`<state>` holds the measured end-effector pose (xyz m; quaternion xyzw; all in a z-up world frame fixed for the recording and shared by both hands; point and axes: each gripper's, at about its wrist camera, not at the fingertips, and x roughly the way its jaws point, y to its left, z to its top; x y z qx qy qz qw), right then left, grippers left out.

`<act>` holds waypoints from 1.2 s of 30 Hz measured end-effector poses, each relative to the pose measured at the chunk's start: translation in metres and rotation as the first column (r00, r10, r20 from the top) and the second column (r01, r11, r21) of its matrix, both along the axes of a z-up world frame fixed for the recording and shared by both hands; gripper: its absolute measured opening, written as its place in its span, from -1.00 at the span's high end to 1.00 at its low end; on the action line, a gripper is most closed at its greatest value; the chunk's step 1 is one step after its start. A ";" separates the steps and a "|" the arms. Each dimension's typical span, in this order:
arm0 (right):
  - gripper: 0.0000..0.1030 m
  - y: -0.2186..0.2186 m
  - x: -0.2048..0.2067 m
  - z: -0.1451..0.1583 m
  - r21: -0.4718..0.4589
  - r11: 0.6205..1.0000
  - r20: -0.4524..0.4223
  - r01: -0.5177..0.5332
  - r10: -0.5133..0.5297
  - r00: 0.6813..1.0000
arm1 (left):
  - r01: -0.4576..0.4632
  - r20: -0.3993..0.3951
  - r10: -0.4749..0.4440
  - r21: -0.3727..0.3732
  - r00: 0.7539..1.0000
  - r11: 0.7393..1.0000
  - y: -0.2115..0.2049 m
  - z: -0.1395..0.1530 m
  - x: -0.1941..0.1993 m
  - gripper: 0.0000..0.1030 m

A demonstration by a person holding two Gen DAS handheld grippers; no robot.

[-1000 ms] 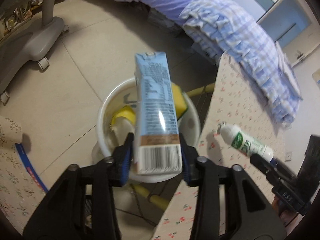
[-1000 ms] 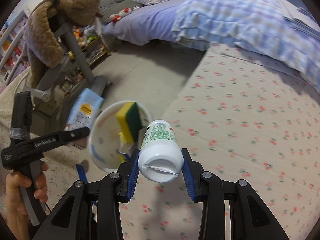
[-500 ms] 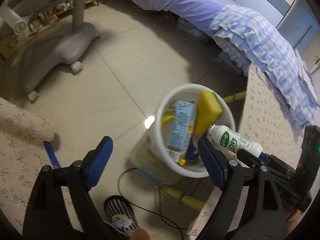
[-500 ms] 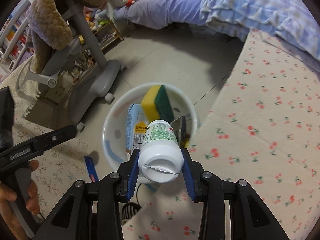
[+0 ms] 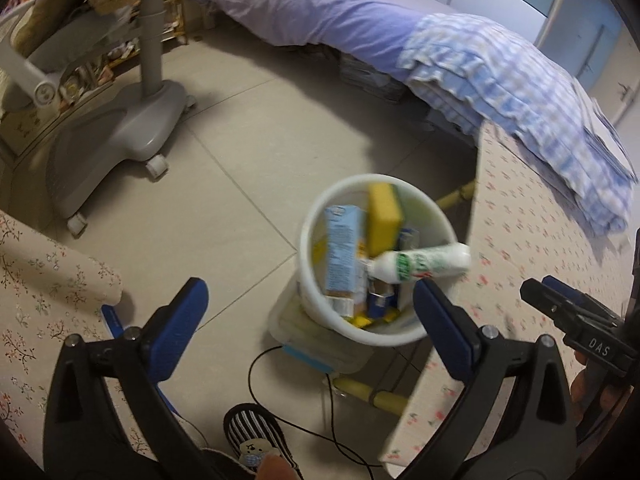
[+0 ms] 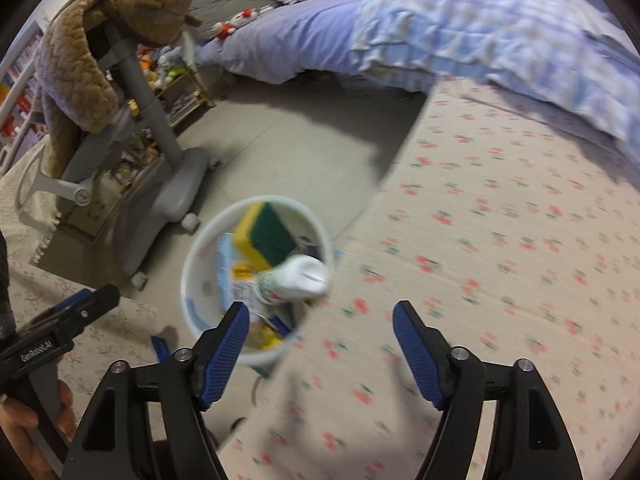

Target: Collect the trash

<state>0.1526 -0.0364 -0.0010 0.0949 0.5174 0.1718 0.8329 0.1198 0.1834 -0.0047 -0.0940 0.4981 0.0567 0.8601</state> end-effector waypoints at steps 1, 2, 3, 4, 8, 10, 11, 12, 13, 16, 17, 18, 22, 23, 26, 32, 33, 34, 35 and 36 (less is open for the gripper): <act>-0.55 -0.008 -0.006 0.002 -0.009 1.000 0.006 0.015 -0.015 1.000 | 0.011 0.004 -0.011 -0.002 1.000 1.000 -0.007 0.002 -0.003 -0.98; -0.56 -0.016 -0.013 0.004 -0.017 0.999 0.009 0.030 -0.030 1.000 | 0.021 0.003 -0.021 -0.007 1.000 1.000 -0.012 0.002 -0.006 -0.98; -0.57 -0.023 -0.019 0.006 -0.024 0.999 0.011 0.043 -0.043 0.999 | 0.035 -0.007 -0.035 -0.021 0.999 0.999 -0.019 0.002 -0.011 -0.98; -0.59 -0.032 -0.026 0.009 -0.032 0.998 0.013 0.059 -0.058 0.998 | 0.043 -0.014 -0.044 -0.032 0.999 0.999 -0.023 0.002 -0.014 -0.98; -0.65 -0.066 -0.058 0.018 -0.075 0.989 0.031 0.129 -0.127 0.991 | 0.081 -0.011 -0.081 -0.040 0.997 0.996 -0.046 0.006 -0.031 -0.98; -0.69 -0.079 -0.075 0.024 -0.091 0.983 0.058 0.162 -0.157 0.986 | 0.090 0.011 -0.090 -0.012 0.996 0.996 -0.058 0.010 -0.041 -0.98; -0.69 -0.084 -0.084 0.027 -0.103 0.978 0.075 0.182 -0.175 0.982 | 0.092 0.027 -0.092 0.004 0.995 0.996 -0.064 0.012 -0.047 -0.98; -0.69 -0.090 -0.092 0.029 -0.112 0.973 0.090 0.200 -0.190 0.978 | 0.094 0.035 -0.094 0.012 0.995 0.996 -0.067 0.014 -0.050 -0.98; -0.69 -0.096 -0.102 0.031 -0.119 0.967 0.107 0.223 -0.211 0.972 | 0.096 0.048 -0.097 0.021 0.994 0.995 -0.071 0.015 -0.055 -0.98; -0.69 -0.108 -0.125 0.034 -0.130 0.954 0.143 0.272 -0.254 0.957 | 0.099 0.063 -0.101 0.027 0.993 0.995 -0.081 0.016 -0.068 -0.98; -0.70 -0.113 -0.135 0.034 -0.136 0.945 0.158 0.296 -0.274 0.948 | 0.101 0.066 -0.103 0.022 0.993 0.995 -0.084 0.016 -0.071 -0.98; -0.70 -0.116 -0.141 0.034 -0.141 0.940 0.170 0.311 -0.286 0.943 | 0.103 0.076 -0.104 0.016 0.992 0.995 -0.087 0.017 -0.076 -0.98; -0.70 -0.130 -0.167 0.033 -0.158 0.911 0.224 0.381 -0.343 0.912 | 0.117 0.118 -0.122 0.044 0.985 0.992 -0.103 0.018 -0.092 -0.98; -0.70 -0.133 -0.172 0.034 -0.161 0.904 0.237 0.396 -0.354 0.905 | 0.127 0.126 -0.134 0.056 0.983 0.990 -0.108 0.018 -0.095 -0.98; -0.70 -0.140 -0.185 0.033 -0.168 0.883 0.273 0.438 -0.386 0.881 | 0.139 0.144 -0.150 0.088 0.978 0.986 -0.117 0.017 -0.100 -0.98; -0.70 -0.154 -0.184 0.025 -0.149 0.869 0.256 0.472 -0.427 0.867 | 0.159 0.147 -0.175 0.111 0.974 0.981 -0.132 0.010 -0.103 -0.98; -0.70 -0.154 -0.184 0.024 -0.148 0.866 0.253 0.477 -0.433 0.865 | 0.163 0.146 -0.178 0.114 0.973 0.980 -0.133 0.010 -0.104 -0.98; -0.70 -0.154 -0.184 0.023 -0.148 0.865 0.251 0.480 -0.436 0.864 | 0.168 0.145 -0.185 0.120 0.972 0.978 -0.135 0.010 -0.104 -0.98; -0.70 -0.154 -0.183 0.022 -0.148 0.865 0.254 0.480 -0.436 0.864 | 0.171 0.146 -0.188 0.125 0.971 0.977 -0.136 0.010 -0.104 -0.98; -0.70 -0.153 -0.184 0.022 -0.150 0.865 0.256 0.479 -0.434 0.864 | 0.171 0.147 -0.189 0.128 0.971 0.977 -0.138 0.010 -0.105 -0.98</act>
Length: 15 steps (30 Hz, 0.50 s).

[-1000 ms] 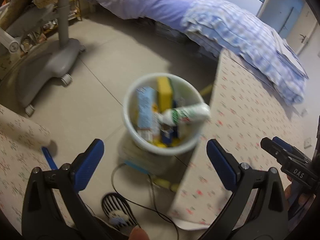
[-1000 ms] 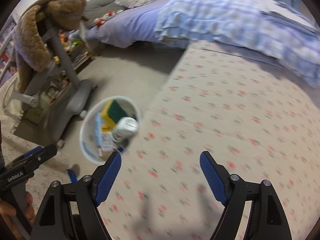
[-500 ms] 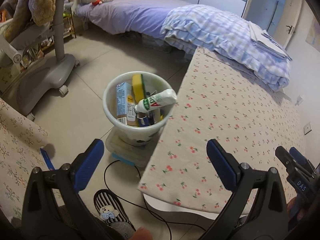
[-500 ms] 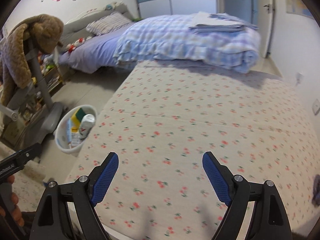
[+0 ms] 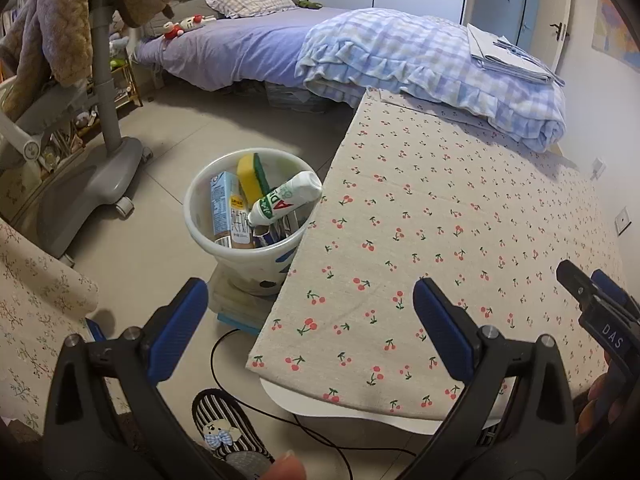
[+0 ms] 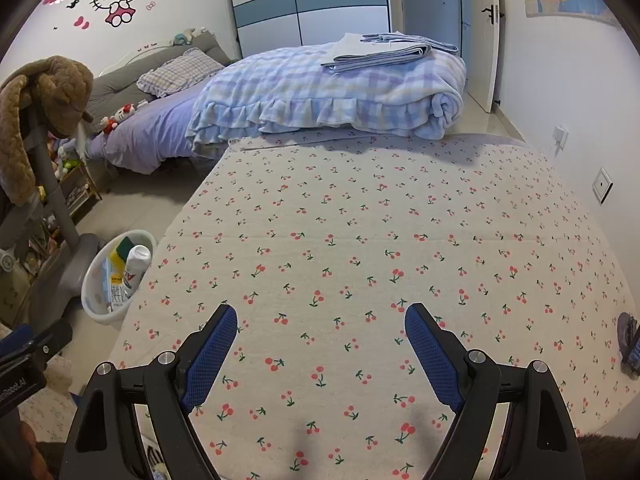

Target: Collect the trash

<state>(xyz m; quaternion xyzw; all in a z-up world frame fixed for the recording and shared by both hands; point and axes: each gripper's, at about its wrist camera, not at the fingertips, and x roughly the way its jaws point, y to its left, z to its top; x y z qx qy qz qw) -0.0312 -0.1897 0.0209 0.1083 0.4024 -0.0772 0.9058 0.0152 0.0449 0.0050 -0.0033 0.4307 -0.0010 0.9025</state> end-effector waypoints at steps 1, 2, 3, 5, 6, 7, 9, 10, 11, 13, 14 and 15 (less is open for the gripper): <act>-0.70 0.001 -0.001 0.000 -0.005 1.000 0.002 -0.001 0.001 1.000 | 0.001 0.001 -0.001 0.000 1.000 1.000 -0.001 0.000 0.000 -0.98; -0.70 0.002 -0.001 0.001 -0.009 1.000 0.006 -0.003 0.003 1.000 | 0.000 0.001 0.000 -0.002 1.000 1.000 -0.001 0.001 0.000 -0.98; -0.70 0.003 -0.001 0.001 -0.012 1.000 0.009 -0.007 0.007 1.000 | -0.001 0.002 0.001 -0.005 1.000 1.000 -0.001 0.001 0.000 -0.98; -0.70 0.005 -0.002 0.002 -0.016 1.000 0.012 -0.012 0.012 1.000 | -0.003 0.007 0.003 -0.011 1.000 1.000 -0.001 0.002 0.000 -0.98; -0.70 0.005 -0.002 0.002 -0.017 1.000 0.014 -0.014 0.015 1.000 | -0.003 0.009 0.003 -0.011 1.000 1.000 -0.001 0.002 -0.001 -0.98; -0.70 0.006 -0.002 0.003 -0.018 1.000 0.015 -0.015 0.015 1.000 | -0.003 0.012 0.003 -0.010 1.000 1.000 -0.001 0.002 -0.001 -0.98; -0.70 0.007 -0.003 0.003 -0.022 1.000 0.018 -0.015 0.016 1.000 | 0.001 0.019 0.000 -0.013 1.000 1.000 -0.002 0.003 -0.001 -0.98; -0.70 0.007 -0.002 0.004 -0.023 1.000 0.019 -0.015 0.016 1.000 | 0.002 0.022 -0.002 -0.015 1.000 1.000 -0.002 0.004 -0.001 -0.98; -0.70 0.006 -0.002 0.004 -0.021 1.000 0.018 -0.015 0.015 1.000 | 0.002 0.025 -0.002 -0.017 1.000 1.000 -0.002 0.004 -0.001 -0.98; -0.70 0.006 -0.002 0.004 -0.019 1.000 0.017 -0.015 0.015 1.000 | 0.003 0.031 -0.002 -0.021 1.000 1.000 -0.003 0.005 -0.001 -0.98; -0.70 0.006 -0.002 0.004 -0.020 1.000 0.017 -0.014 0.014 1.000 | 0.005 0.029 -0.004 -0.024 1.000 1.000 -0.003 0.006 -0.001 -0.98; -0.70 0.007 -0.002 0.004 -0.022 1.000 0.018 -0.014 0.014 1.000 | 0.009 0.027 -0.008 -0.026 1.000 1.000 -0.004 0.006 -0.001 -0.98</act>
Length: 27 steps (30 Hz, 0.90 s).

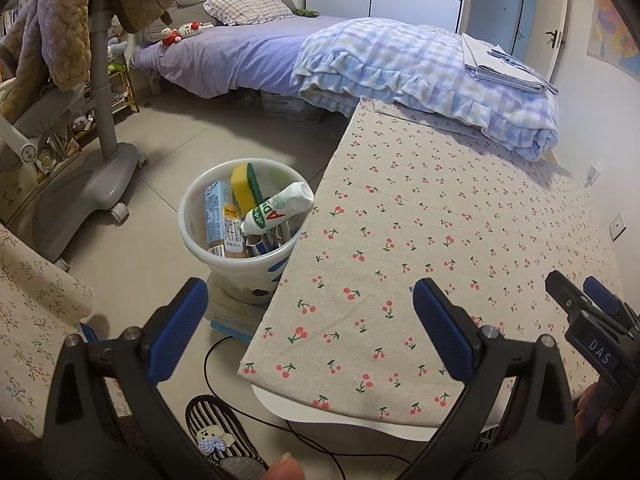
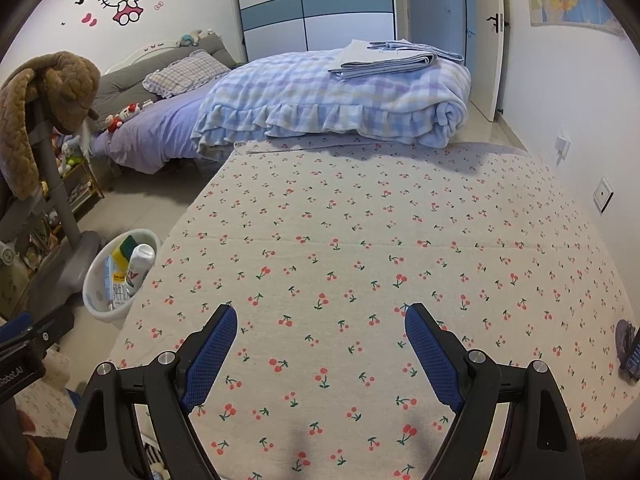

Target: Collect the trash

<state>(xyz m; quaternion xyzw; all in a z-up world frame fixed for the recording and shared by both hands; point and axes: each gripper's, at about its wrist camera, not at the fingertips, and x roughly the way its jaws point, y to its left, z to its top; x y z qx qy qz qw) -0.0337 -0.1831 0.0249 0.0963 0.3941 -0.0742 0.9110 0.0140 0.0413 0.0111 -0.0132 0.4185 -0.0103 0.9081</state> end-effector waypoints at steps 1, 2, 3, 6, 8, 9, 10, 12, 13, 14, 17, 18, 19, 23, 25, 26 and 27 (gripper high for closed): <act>-0.70 0.000 0.000 0.000 0.000 1.000 0.000 0.000 0.000 1.000 | 0.001 0.002 -0.001 0.000 1.000 1.000 0.000 0.000 0.000 -0.98; -0.70 0.000 0.000 0.000 -0.001 1.000 0.000 -0.001 0.001 1.000 | -0.001 0.006 0.001 0.004 1.000 1.000 0.000 0.001 0.000 -0.98; -0.70 0.000 0.000 0.000 -0.001 1.000 0.000 0.000 0.000 1.000 | -0.005 0.013 0.005 0.012 1.000 1.000 0.000 0.002 -0.001 -0.98; -0.70 0.000 -0.001 0.000 -0.001 1.000 0.003 0.003 -0.003 1.000 | -0.006 0.026 0.006 0.018 1.000 1.000 0.000 0.004 -0.002 -0.98; -0.70 0.001 -0.002 0.000 -0.002 1.000 0.002 0.004 -0.004 1.000 | -0.008 0.032 0.007 0.021 0.999 1.000 0.000 0.005 -0.002 -0.98; -0.70 0.000 -0.002 0.000 -0.001 1.000 0.003 0.004 -0.004 1.000 | -0.009 0.034 0.008 0.024 0.999 1.000 0.000 0.005 -0.002 -0.98; -0.70 0.001 -0.002 0.001 -0.001 1.000 0.004 0.004 -0.004 1.000 | -0.010 0.036 0.009 0.027 0.999 1.000 0.001 0.006 -0.003 -0.98; -0.70 0.001 -0.001 0.000 -0.003 1.000 0.003 0.003 -0.003 1.000 | -0.012 0.038 0.011 0.028 0.999 1.000 0.001 0.006 -0.003 -0.98; -0.70 0.001 -0.001 0.001 -0.004 1.000 0.004 0.003 -0.003 1.000 | -0.013 0.038 0.012 0.026 0.999 1.000 0.002 0.006 -0.002 -0.98; -0.70 0.001 -0.001 0.001 -0.005 1.000 0.005 0.001 -0.001 1.000 | -0.013 0.038 0.012 0.024 0.999 1.000 0.002 0.006 -0.002 -0.98; -0.70 0.002 0.000 0.001 -0.009 1.000 0.003 -0.002 0.002 1.000 | -0.011 0.036 0.011 0.021 0.999 1.000 0.002 0.006 -0.002 -0.98; -0.70 0.002 0.000 0.001 -0.009 1.000 0.002 -0.002 0.002 1.000 | -0.012 0.036 0.011 0.021 0.999 1.000 0.002 0.006 -0.002 -0.98; -0.70 0.002 0.000 0.000 -0.007 1.000 0.000 -0.003 0.003 1.000 | -0.011 0.036 0.011 0.021 0.999 1.000 0.002 0.006 -0.002 -0.98; -0.70 0.004 0.000 -0.001 -0.002 1.000 -0.005 -0.002 0.002 1.000 | -0.011 0.035 0.010 0.022 0.999 1.000 0.001 0.006 -0.002 -0.98; -0.70 0.004 0.001 -0.001 -0.003 1.000 -0.005 -0.003 0.003 1.000 | -0.009 0.034 0.009 0.023 0.999 1.000 0.001 0.005 -0.002 -0.98; -0.70 0.004 0.001 -0.001 -0.004 1.000 -0.004 -0.003 0.003 1.000 | -0.009 0.035 0.009 0.023 0.999 1.000 0.001 0.005 -0.002 -0.98; -0.70 0.004 0.000 -0.001 -0.004 1.000 -0.004 -0.002 0.002 1.000 | -0.009 0.034 0.009 0.024 0.999 1.000 0.001 0.005 -0.002 -0.98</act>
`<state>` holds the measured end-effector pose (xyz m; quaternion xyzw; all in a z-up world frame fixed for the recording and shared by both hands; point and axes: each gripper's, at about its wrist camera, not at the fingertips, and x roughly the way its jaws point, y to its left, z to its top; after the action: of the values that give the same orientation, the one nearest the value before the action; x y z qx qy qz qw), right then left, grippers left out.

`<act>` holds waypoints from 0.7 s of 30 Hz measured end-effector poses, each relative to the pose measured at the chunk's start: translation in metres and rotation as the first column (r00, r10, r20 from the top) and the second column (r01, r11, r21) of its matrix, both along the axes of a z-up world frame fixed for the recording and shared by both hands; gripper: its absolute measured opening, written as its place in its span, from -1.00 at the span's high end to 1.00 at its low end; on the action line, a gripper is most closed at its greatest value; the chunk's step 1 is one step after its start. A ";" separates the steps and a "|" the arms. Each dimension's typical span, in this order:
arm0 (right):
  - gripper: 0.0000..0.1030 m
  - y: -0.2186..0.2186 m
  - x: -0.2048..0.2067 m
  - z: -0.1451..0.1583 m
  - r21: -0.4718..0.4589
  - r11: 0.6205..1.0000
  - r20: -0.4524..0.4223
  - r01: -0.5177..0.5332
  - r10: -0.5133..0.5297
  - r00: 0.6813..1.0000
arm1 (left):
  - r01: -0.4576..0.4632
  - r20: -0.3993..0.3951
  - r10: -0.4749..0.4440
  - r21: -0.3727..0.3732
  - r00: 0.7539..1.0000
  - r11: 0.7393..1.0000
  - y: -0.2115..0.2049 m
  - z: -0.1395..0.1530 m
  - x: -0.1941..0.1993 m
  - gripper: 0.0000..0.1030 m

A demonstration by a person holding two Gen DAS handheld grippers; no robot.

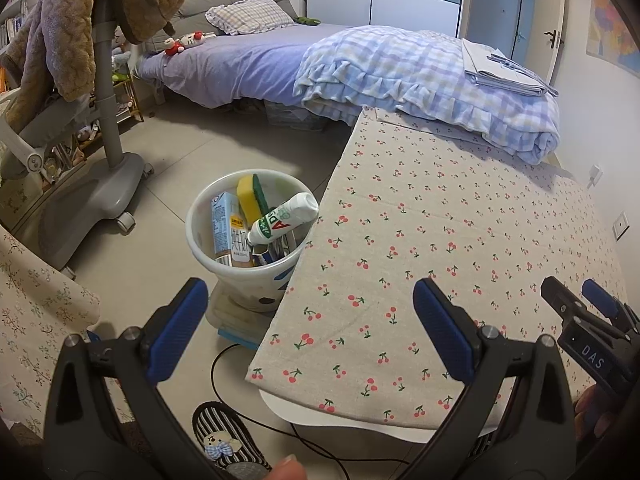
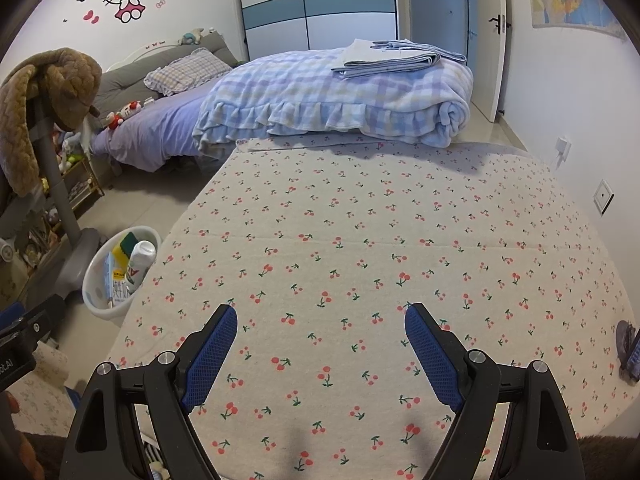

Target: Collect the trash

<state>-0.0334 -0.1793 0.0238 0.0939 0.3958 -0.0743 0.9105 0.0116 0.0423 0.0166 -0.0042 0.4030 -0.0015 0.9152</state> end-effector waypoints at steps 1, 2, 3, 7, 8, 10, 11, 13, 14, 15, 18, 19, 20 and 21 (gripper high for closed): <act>-0.70 0.000 0.000 0.000 0.000 1.000 0.001 0.000 0.000 1.000 | 0.001 0.000 -0.001 0.000 1.000 1.000 0.000 0.000 0.000 -0.98; -0.70 0.000 0.000 0.000 0.001 1.000 0.001 0.000 0.000 1.000 | 0.000 0.000 0.000 0.000 1.000 1.000 0.000 0.000 0.000 -0.98; -0.70 0.000 0.000 0.000 0.001 1.000 0.001 0.000 0.000 1.000 | -0.001 0.001 0.001 0.000 1.000 1.000 0.000 0.000 0.000 -0.98; -0.70 0.000 0.000 0.000 0.002 1.000 0.000 0.000 0.000 1.000 | -0.002 0.000 0.002 0.000 1.000 1.000 0.000 0.000 0.000 -0.98; -0.70 0.001 0.000 -0.001 0.002 1.000 0.000 0.000 0.000 1.000 | -0.001 -0.001 0.001 0.000 1.000 1.000 0.000 0.000 0.000 -0.98; -0.70 0.001 0.000 -0.001 0.001 1.000 0.000 0.000 0.000 1.000 | 0.000 -0.001 0.000 0.003 1.000 1.000 0.000 -0.001 0.000 -0.98; -0.70 0.001 0.000 -0.001 0.002 1.000 0.000 0.000 0.000 1.000 | -0.001 -0.001 0.001 0.002 1.000 1.000 0.000 0.000 0.000 -0.98; -0.70 0.002 0.000 -0.001 0.002 1.000 -0.001 0.000 0.000 1.000 | -0.001 -0.003 0.001 0.005 1.000 1.000 0.001 -0.001 -0.001 -0.98; -0.70 0.002 0.000 -0.002 0.001 1.000 -0.001 -0.001 0.001 1.000 | 0.000 -0.004 0.000 0.005 1.000 1.000 0.002 -0.001 -0.001 -0.98; -0.70 0.003 -0.001 -0.002 0.001 1.000 -0.001 -0.001 0.001 1.000 | 0.000 -0.006 0.000 0.005 1.000 1.000 0.003 -0.002 -0.001 -0.98; -0.70 0.003 -0.001 -0.002 0.002 1.000 -0.001 0.000 0.000 1.000 | -0.001 -0.012 0.001 0.005 1.000 1.000 0.004 -0.003 0.000 -0.98; -0.70 0.003 -0.001 -0.002 0.002 1.000 -0.001 -0.001 0.001 1.000 | -0.002 -0.014 0.002 0.006 1.000 1.000 0.004 -0.003 0.000 -0.98; -0.70 0.003 -0.001 -0.002 0.002 1.000 -0.001 0.000 0.000 1.000 | -0.002 -0.015 0.003 0.007 1.000 1.000 0.004 -0.003 0.000 -0.98; -0.70 0.003 -0.001 -0.002 0.002 1.000 -0.001 0.000 0.000 1.000 | -0.002 -0.016 0.002 0.007 1.000 1.000 0.004 -0.003 0.000 -0.98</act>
<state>-0.0342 -0.1761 0.0221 0.0947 0.3963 -0.0742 0.9102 0.0117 0.0462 0.0139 -0.0012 0.4103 0.0009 0.9119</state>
